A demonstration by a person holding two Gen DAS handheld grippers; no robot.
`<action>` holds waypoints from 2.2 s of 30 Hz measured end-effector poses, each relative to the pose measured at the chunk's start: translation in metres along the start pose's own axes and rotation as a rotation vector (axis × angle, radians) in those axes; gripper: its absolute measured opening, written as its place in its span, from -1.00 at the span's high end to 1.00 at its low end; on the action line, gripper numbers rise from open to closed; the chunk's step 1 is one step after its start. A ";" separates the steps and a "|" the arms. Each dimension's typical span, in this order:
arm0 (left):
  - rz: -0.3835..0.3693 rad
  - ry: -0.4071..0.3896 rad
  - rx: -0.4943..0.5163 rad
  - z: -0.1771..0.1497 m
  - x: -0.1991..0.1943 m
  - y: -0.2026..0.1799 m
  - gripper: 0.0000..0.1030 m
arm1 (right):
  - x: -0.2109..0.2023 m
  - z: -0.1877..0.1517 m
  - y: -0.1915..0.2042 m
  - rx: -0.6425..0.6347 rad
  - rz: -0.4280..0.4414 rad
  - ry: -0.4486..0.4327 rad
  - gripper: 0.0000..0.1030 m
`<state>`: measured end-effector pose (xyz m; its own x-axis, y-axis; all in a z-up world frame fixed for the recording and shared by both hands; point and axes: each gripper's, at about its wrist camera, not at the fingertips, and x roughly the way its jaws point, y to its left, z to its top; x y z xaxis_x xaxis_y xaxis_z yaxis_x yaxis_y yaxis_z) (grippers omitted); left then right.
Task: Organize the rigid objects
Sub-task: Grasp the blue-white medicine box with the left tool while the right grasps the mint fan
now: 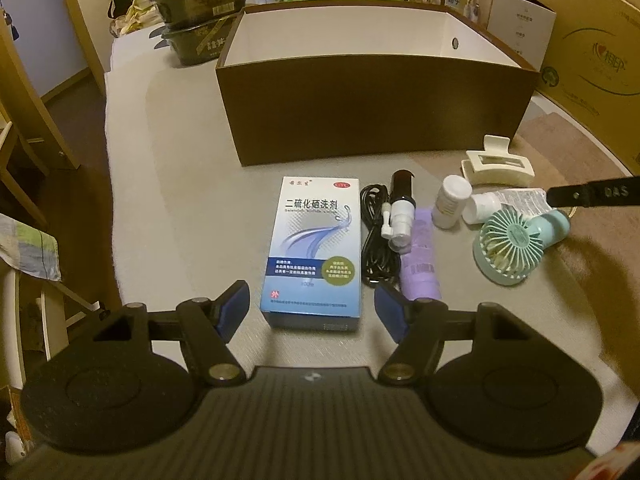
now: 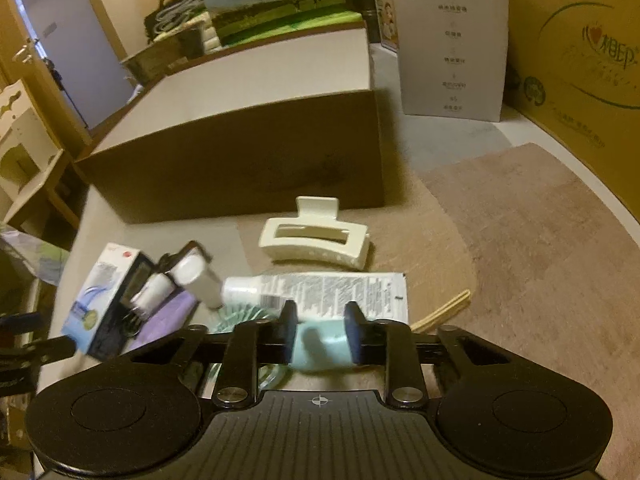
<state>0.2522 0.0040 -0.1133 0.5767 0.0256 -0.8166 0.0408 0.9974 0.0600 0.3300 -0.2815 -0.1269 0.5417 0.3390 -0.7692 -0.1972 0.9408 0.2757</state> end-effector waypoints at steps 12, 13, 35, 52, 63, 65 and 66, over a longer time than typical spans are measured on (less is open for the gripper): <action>-0.035 0.008 0.000 -0.005 0.001 0.003 -0.30 | 0.016 -0.013 -0.011 0.016 0.011 0.078 0.51; -0.037 0.008 -0.003 -0.005 0.001 0.004 -0.30 | 0.013 -0.017 -0.009 0.023 0.018 0.087 0.51; -0.045 0.013 -0.023 -0.017 -0.002 0.009 -0.41 | -0.007 -0.071 0.049 -0.160 0.025 0.081 -0.19; -0.023 0.045 0.062 0.002 0.042 0.003 -0.44 | 0.016 -0.055 0.032 -0.077 0.006 0.058 0.02; -0.007 0.035 0.023 -0.013 0.038 0.005 -0.21 | 0.011 -0.063 0.032 -0.082 0.009 0.044 0.20; 0.002 0.041 0.005 -0.022 0.032 0.006 -0.21 | 0.008 -0.064 0.031 -0.079 0.016 0.045 0.33; 0.004 0.044 -0.005 -0.027 0.028 0.007 -0.21 | 0.006 -0.065 0.029 -0.076 0.021 0.045 0.34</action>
<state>0.2466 0.0134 -0.1512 0.5403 0.0324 -0.8409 0.0341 0.9976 0.0603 0.2741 -0.2521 -0.1609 0.4996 0.3564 -0.7895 -0.2706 0.9300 0.2486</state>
